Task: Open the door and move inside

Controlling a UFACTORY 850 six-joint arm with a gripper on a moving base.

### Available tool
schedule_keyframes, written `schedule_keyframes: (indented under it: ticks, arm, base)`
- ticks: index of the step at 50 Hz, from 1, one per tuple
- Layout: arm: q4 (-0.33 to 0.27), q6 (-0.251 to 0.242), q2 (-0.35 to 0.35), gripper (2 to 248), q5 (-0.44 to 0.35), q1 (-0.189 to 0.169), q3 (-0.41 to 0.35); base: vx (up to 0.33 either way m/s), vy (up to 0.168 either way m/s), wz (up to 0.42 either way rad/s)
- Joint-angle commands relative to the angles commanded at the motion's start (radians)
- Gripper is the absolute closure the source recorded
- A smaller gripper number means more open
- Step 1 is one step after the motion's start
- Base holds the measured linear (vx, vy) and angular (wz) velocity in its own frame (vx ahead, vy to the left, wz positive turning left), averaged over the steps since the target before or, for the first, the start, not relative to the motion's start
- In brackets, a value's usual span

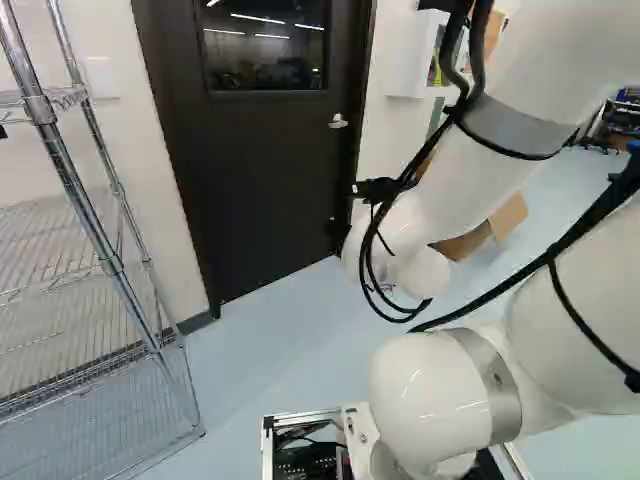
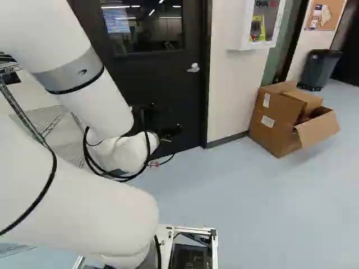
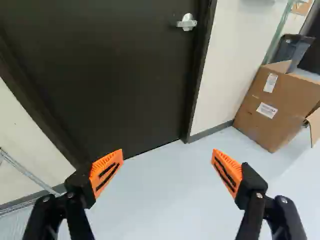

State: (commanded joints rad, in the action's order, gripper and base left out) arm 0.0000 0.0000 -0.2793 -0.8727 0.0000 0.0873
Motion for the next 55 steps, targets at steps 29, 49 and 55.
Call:
schedule_keyframes:
  ticks: [29, 49, 55]
  arm:
    - [0.0, 0.0, 0.0, 3, 0.0, 0.0, 0.0]
    - [0.0, 0.0, 0.0, 3, 0.0, 0.0, 0.0]
    - [0.0, 0.0, 0.0, 3, 0.0, 0.0, 0.0]
  base:
    - [0.139, -0.015, 0.003]
    - [0.176, -0.068, -0.01]
    - [0.164, -0.019, -0.036]
